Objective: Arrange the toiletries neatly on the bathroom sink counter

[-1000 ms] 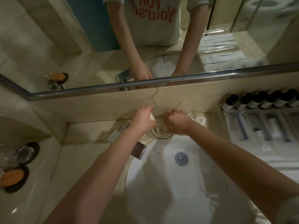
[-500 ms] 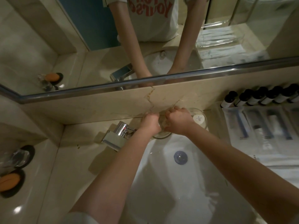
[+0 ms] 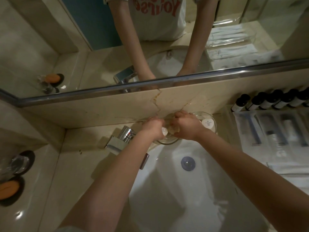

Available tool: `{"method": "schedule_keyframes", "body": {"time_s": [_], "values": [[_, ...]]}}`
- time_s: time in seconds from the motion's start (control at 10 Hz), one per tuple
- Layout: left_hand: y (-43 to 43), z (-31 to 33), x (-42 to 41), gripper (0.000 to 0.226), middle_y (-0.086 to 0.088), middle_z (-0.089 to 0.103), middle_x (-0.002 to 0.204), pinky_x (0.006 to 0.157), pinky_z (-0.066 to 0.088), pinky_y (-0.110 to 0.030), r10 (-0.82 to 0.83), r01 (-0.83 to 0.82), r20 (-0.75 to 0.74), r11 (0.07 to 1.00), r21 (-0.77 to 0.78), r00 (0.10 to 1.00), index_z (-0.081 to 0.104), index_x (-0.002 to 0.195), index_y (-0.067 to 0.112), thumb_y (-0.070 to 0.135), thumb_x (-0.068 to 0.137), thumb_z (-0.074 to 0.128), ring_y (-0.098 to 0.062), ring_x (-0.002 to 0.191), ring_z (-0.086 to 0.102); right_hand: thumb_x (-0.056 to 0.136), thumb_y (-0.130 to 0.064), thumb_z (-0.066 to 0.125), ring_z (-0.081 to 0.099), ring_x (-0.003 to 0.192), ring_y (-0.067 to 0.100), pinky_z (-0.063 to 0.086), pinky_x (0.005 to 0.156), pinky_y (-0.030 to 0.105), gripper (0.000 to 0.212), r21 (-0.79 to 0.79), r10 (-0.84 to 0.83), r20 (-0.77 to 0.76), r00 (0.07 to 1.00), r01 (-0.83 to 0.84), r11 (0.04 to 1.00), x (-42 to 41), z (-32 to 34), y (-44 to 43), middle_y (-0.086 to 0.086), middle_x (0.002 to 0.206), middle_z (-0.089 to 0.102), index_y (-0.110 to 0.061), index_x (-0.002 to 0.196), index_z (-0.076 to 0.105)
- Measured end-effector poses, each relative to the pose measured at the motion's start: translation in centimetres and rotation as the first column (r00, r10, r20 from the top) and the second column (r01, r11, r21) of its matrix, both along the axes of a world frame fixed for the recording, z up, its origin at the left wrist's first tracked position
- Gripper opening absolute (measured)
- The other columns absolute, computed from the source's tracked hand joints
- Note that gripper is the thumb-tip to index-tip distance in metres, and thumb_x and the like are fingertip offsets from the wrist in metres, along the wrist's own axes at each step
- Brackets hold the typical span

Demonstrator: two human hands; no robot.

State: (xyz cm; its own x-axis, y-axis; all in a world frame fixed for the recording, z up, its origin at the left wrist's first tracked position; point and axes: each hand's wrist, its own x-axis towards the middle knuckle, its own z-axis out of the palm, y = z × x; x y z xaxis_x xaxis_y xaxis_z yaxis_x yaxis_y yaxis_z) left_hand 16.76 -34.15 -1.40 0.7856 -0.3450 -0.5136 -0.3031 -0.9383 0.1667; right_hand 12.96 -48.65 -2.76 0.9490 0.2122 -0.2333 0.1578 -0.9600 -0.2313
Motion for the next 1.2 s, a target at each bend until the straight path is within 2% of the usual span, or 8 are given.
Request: {"method": "schedule_keyframes", "body": {"time_s": [0.1, 0.2, 0.5, 0.7, 0.9, 1.1, 1.2], "values": [[-0.1, 0.0, -0.1, 0.045, -0.01, 0.05, 0.126, 0.091, 0.046, -0.036, 0.024, -0.025, 0.039, 0.999, 0.021, 0.999, 0.055, 0.115, 0.016, 0.031, 0.076, 0.073, -0.028, 0.117, 0.049, 0.074, -0.045, 0.067, 0.046, 0.12, 0.025, 0.041, 0.089, 0.034, 0.047, 0.0, -0.031, 0.028, 0.999, 0.031, 1.0, 0.1, -0.3, 0.2, 0.004, 0.12, 0.057, -0.016, 0.111, 0.063], [-0.2, -0.1, -0.2, 0.047, -0.01, 0.05, 0.127, 0.089, 0.044, -0.036, 0.024, -0.027, 0.073, 0.998, 0.049, 0.997, 0.054, 0.118, 0.017, 0.034, 0.077, 0.07, -0.027, 0.118, 0.048, 0.073, -0.045, 0.07, 0.046, 0.12, 0.027, 0.04, 0.089, 0.035, 0.055, 0.038, -0.064, 0.042, 0.997, 0.062, 0.997, -0.1, -0.5, 0.4, 0.007, 0.121, 0.058, -0.011, 0.115, 0.061], [-0.1, 0.1, 0.0, 0.049, -0.01, 0.052, 0.127, 0.095, 0.039, -0.036, -0.022, 0.007, 0.123, 0.993, 0.12, 0.992, 0.054, 0.12, 0.018, 0.037, 0.078, 0.07, -0.028, 0.12, 0.047, 0.072, -0.047, 0.069, 0.048, 0.117, 0.026, 0.039, 0.088, 0.032, 0.05, 0.016, -0.048, 0.039, 0.998, 0.047, 0.999, 0.1, -0.6, 0.5, 0.004, 0.118, 0.061, -0.014, 0.108, 0.062], [0.0, 0.0, 0.1, 0.058, -0.008, 0.048, 0.132, 0.1, 0.036, -0.038, -0.046, 0.024, 0.141, 0.987, 0.159, 0.989, 0.049, 0.128, 0.017, 0.041, 0.079, 0.07, -0.028, 0.124, 0.045, 0.073, -0.042, 0.07, 0.045, 0.121, 0.025, 0.038, 0.092, 0.034, 0.047, 0.011, -0.043, 0.03, 0.999, 0.043, 0.999, 0.0, -0.6, 0.5, 0.002, 0.121, 0.059, -0.018, 0.113, 0.063], [-0.1, -0.1, 0.1, 0.061, -0.008, 0.049, 0.131, 0.099, 0.036, -0.039, -0.055, 0.031, 0.147, 0.986, 0.164, 0.988, 0.05, 0.127, 0.016, 0.045, 0.077, 0.07, -0.027, 0.123, 0.046, 0.073, -0.042, 0.07, 0.045, 0.121, 0.026, 0.038, 0.091, 0.034, 0.048, -0.014, -0.042, 0.037, 0.998, 0.042, 0.999, 0.0, -0.5, 0.6, 0.002, 0.121, 0.058, -0.02, 0.115, 0.063], [-0.1, 0.6, -0.1, 0.06, -0.007, 0.052, 0.13, 0.098, 0.038, -0.037, -0.056, 0.028, 0.159, 0.985, 0.173, 0.986, 0.051, 0.125, 0.016, 0.046, 0.077, 0.069, -0.027, 0.121, 0.049, 0.076, -0.044, 0.068, 0.043, 0.124, 0.026, 0.037, 0.095, 0.036, 0.057, -0.005, -0.062, 0.03, 0.998, 0.062, 0.998, -0.2, -0.3, 0.4, 0.003, 0.128, 0.054, -0.02, 0.126, 0.055], [0.2, 1.3, -0.5, 0.052, -0.007, 0.059, 0.123, 0.092, 0.041, -0.036, -0.029, -0.001, 0.181, 0.987, 0.163, 0.983, 0.055, 0.12, 0.018, 0.047, 0.078, 0.066, -0.027, 0.116, 0.054, 0.079, -0.045, 0.064, 0.045, 0.121, 0.027, 0.039, 0.094, 0.037, 0.056, 0.003, -0.089, 0.052, 0.995, 0.089, 0.996, -0.6, 0.3, 0.2, 0.004, 0.127, 0.055, -0.019, 0.127, 0.052]]}}
